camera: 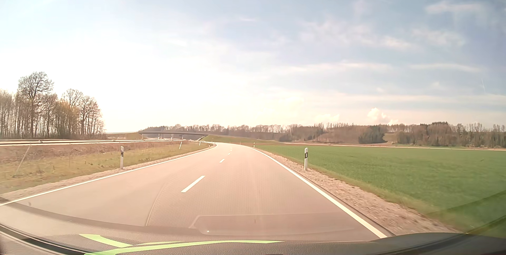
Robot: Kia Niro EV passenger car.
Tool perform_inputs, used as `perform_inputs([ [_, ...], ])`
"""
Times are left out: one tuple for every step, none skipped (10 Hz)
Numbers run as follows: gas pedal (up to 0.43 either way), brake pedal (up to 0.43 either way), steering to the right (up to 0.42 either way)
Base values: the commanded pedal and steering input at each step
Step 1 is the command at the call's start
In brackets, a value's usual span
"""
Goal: Follow the waypoints while adhering to traffic rules and regulations
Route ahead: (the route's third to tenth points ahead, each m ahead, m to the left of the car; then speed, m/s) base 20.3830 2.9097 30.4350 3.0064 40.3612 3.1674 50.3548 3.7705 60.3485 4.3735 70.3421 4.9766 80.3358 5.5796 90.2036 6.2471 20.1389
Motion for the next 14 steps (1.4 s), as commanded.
perform_inputs([
  [0.189, 0.000, -0.006],
  [0.189, 0.000, -0.004],
  [0.189, 0.000, -0.004],
  [0.189, 0.000, -0.004],
  [0.189, 0.000, -0.004],
  [0.189, 0.000, -0.005],
  [0.177, 0.000, -0.005],
  [0.177, 0.000, -0.004],
  [0.177, 0.000, -0.004],
  [0.177, 0.000, -0.004],
  [0.177, 0.000, -0.004],
  [0.177, 0.000, -0.005],
  [0.177, 0.000, -0.004],
  [0.177, 0.000, -0.005],
])
